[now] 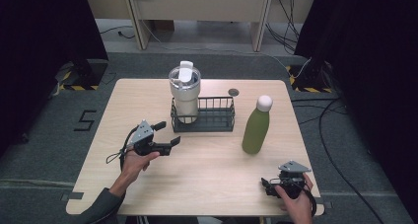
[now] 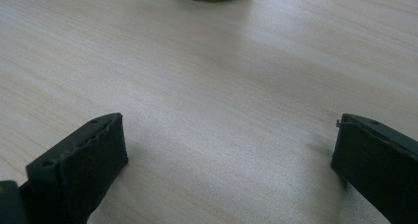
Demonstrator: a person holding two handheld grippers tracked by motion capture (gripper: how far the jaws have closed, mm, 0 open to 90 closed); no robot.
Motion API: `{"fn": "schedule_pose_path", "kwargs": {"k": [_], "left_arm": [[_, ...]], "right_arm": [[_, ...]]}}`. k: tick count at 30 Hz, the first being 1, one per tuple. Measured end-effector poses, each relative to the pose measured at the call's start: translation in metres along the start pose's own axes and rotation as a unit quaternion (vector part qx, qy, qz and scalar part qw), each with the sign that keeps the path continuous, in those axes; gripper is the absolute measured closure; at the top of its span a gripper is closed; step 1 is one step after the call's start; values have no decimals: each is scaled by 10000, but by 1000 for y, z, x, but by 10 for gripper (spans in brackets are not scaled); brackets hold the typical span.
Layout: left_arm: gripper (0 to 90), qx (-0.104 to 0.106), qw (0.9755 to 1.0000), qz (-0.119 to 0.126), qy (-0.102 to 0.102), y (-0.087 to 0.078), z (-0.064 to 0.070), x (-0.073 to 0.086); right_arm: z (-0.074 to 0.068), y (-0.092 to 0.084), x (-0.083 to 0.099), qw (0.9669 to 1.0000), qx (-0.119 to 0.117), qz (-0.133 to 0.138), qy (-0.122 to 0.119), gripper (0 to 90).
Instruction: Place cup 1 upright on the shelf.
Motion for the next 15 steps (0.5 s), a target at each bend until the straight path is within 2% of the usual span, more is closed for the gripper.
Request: {"fn": "schedule_pose_path", "kwargs": {"k": [12,15], "left_arm": [[145,-79,9991,-417,-56,-15,-5,19],[145,-109,9987,-508,-4,-18,-5,23]], "right_arm": [[0,0,0,10000,5,16,0,4],[0,0,0,10000,6,16,-1,4]]}}
Point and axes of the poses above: each handheld gripper's, and its own axes: y roughly forward along the jaws, x roughly out of its underside, z roughly to its right, the point moved 1 cm from there along y, roughly forward along the jaws, and after that the axes turned 15 degrees about -y, right-handed, at the moved point
